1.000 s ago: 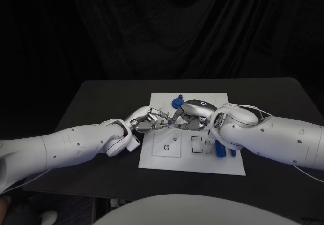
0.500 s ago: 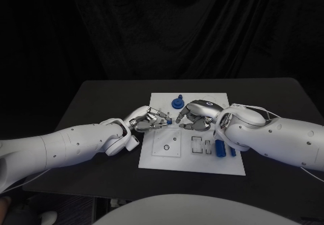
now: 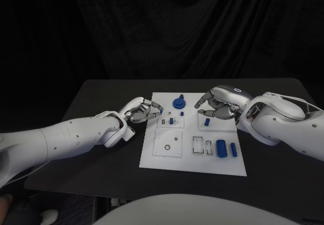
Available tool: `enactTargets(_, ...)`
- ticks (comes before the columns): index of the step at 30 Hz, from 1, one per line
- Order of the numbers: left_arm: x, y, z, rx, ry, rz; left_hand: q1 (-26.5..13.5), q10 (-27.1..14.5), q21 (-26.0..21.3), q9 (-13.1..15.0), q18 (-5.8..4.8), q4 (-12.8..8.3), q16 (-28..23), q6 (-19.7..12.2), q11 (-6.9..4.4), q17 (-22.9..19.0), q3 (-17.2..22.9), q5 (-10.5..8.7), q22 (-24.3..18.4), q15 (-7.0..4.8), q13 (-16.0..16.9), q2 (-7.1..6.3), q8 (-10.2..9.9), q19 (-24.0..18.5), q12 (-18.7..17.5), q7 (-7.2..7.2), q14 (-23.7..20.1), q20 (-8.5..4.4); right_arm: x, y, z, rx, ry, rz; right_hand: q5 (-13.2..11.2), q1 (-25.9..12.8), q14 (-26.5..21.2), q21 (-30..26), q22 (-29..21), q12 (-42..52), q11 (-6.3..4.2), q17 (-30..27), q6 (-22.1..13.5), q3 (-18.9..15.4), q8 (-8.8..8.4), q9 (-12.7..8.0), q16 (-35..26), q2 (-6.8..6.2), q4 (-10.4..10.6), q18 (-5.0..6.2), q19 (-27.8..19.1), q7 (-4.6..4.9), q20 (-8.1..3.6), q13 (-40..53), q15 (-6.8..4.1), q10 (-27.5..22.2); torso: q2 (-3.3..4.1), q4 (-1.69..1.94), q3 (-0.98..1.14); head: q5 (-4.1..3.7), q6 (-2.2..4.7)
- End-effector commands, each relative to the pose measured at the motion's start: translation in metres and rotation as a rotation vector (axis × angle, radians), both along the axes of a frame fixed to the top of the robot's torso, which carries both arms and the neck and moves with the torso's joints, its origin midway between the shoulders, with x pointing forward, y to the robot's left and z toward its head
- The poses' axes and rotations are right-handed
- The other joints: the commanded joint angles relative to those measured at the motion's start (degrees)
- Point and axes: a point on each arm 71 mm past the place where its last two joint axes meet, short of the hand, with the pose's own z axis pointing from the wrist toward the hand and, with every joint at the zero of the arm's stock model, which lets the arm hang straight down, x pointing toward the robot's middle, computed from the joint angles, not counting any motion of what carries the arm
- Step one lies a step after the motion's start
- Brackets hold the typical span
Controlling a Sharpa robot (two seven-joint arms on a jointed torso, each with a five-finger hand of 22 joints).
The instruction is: Assemble the parts on the task board
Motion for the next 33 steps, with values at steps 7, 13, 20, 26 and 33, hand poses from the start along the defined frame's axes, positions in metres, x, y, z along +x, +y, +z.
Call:
enactTargets(7, 0.029, 0.000, 0.000, 0.040, -0.058, 0.051, 0.61, 6.07, 0.09, 0.51, -0.86, -0.15, 0.37, 0.17, 0.26, 15.09, -0.07, -1.06, 13.98, 0.30, 14.96, 0.21, -0.10, 3.75, -0.23, -0.12, 5.94, 0.47, 0.002, -0.013, 0.004, -0.005, -0.014, -0.061, -0.66, -0.84, 4.41, 0.22, 11.18, 0.17, -0.19, 8.97, 0.99, 0.13, -0.02, -0.08, 0.15, -0.05, 0.25, -0.12, 1.40, -0.12, 0.12, 7.95, 0.16, 0.36, 0.33, -0.25, -0.24, -0.40, 0.00)
enactTargets(13, 0.038, -0.005, -0.005, 0.054, -0.054, 0.050, 0.80, 6.07, 0.03, 0.50, -0.84, -0.18, 0.37, 0.09, 0.19, 15.09, 0.04, -1.26, 13.96, 0.28, 14.96, 0.36, -0.20, 3.71, -0.23, -0.13, 5.94, 0.49, 0.004, -0.017, 0.002, -0.015, -0.007, -0.071, -0.66, -0.84, 4.41, 0.22, 11.18, 0.17, -0.19, 8.97, 0.99, 0.13, -0.02, -0.08, 0.15, -0.05, 0.25, -0.12, 1.40, -0.12, 0.12, 7.95, 0.16, 0.36, 0.58, -0.24, -0.50, -0.56, 0.00)
enactTargets(20, 0.044, -0.013, -0.016, 0.063, -0.028, 0.040, 0.98, 6.07, -0.18, 0.44, -0.77, -0.10, 0.37, -0.23, 0.09, 15.09, 0.17, -1.63, 13.88, 0.24, 14.96, 0.61, -0.49, 3.53, -0.23, -0.10, 5.94, 0.49, 0.005, -0.019, 0.001, -0.026, 0.003, -0.076, -1.02, -0.84, 4.31, -0.19, 11.05, 0.05, -0.29, 8.65, 1.53, 0.17, 0.12, -0.05, -0.13, 0.01, 0.19, -0.02, 1.23, -0.26, 0.09, 7.76, 0.10, 0.21, 0.81, -0.24, -0.57, -0.02, 0.00)
enactTargets(26, 0.044, -0.016, -0.022, 0.066, -0.016, 0.039, 1.01, 6.07, -0.27, 0.44, -0.74, -0.05, 0.37, -0.24, 0.05, 15.09, 0.18, -1.85, 13.84, 0.23, 14.96, 0.67, -0.55, 3.45, -0.23, -0.12, 5.94, 0.49, 0.006, -0.019, -0.002, -0.038, 0.017, -0.076, -1.17, -0.87, 4.28, -0.31, 11.01, -0.01, -0.30, 8.56, 1.60, 0.16, 0.13, -0.05, -0.21, -0.01, 0.19, 0.01, 1.18, -0.27, 0.08, 7.67, 0.09, 0.13, 0.67, -0.18, -0.60, -0.15, 0.00)
enactTargets(33, 0.043, -0.015, -0.026, 0.074, 0.009, 0.045, 1.06, 6.07, -0.36, 0.42, -0.71, -0.01, 0.37, -0.37, -0.01, 15.09, 0.14, -2.25, 13.80, 0.19, 14.96, 0.68, -0.71, 3.36, -0.23, -0.14, 5.94, 0.48, 0.007, -0.019, -0.005, -0.051, 0.031, -0.078, -1.24, -0.85, 4.25, -0.50, 10.96, -0.07, -0.31, 8.46, 1.61, 0.17, 0.12, -0.05, -0.29, -0.01, 0.17, 0.05, 1.11, -0.28, 0.08, 7.56, 0.08, 0.04, 0.55, -0.24, -0.45, 0.19, 0.00)
